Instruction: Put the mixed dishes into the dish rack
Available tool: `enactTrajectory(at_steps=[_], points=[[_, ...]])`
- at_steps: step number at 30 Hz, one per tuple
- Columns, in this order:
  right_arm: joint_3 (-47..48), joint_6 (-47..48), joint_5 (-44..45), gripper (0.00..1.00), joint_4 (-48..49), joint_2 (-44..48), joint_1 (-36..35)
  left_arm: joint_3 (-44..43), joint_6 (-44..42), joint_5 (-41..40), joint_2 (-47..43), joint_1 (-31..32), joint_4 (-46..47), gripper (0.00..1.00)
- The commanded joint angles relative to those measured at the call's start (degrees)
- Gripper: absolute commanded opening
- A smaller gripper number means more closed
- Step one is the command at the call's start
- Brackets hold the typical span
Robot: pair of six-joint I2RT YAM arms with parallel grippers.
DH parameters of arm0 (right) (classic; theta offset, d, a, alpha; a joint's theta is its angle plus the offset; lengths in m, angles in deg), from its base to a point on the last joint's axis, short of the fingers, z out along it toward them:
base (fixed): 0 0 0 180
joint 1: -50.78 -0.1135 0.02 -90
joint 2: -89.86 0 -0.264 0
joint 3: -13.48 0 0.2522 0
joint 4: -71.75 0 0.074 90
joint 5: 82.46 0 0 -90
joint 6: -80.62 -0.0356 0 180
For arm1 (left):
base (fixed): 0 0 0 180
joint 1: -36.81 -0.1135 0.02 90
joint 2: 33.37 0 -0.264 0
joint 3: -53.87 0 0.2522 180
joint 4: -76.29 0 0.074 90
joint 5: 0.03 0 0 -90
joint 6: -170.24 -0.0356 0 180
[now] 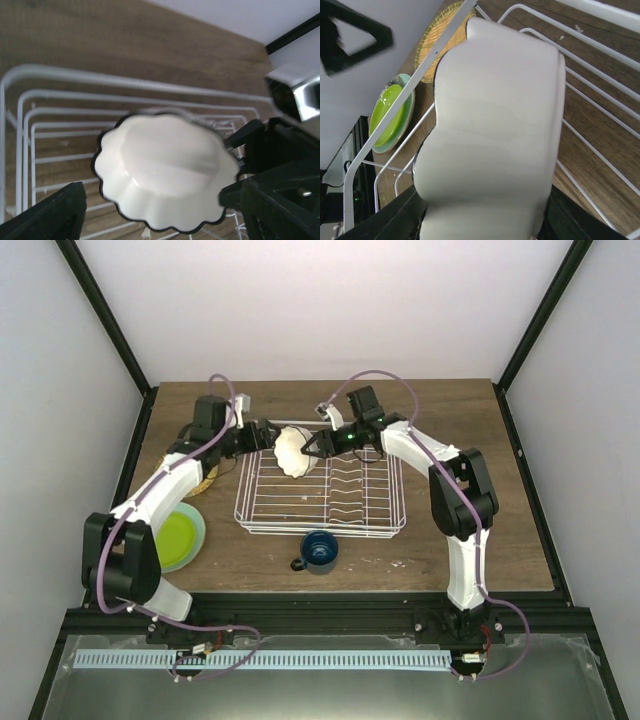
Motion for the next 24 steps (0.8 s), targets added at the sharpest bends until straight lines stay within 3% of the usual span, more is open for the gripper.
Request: enactTrajectory(at_steps=[1,3,11,17,24], points=[[7.36,7.32,0.45,0.18,-4.02,2.56,-0.37,-6.46,0.53,-0.61,-3.72,-0.23,-1.55,0.89],[9.93,11.38,4.11,0.18,-9.04,2.78,-1.25,-8.29,0.48,-3.17,-4.96,-0.23,-2.27,0.99],[14.11,21.35,22.26,0.19,-15.08,4.77,-7.87,-13.44,-2.92,-8.55,-8.83,-2.39,-6.28,1.0],[13.63,27.74,42.0,0.19,-15.49,5.06,-15.37,-10.48,-3.92,-10.17,-12.2,-4.29,-7.38,1.0],[12.58,30.85,57.14,0.19,-13.98,5.59,-21.51,-6.61,-3.07,-8.6,-15.21,-5.08,-6.95,1.0]])
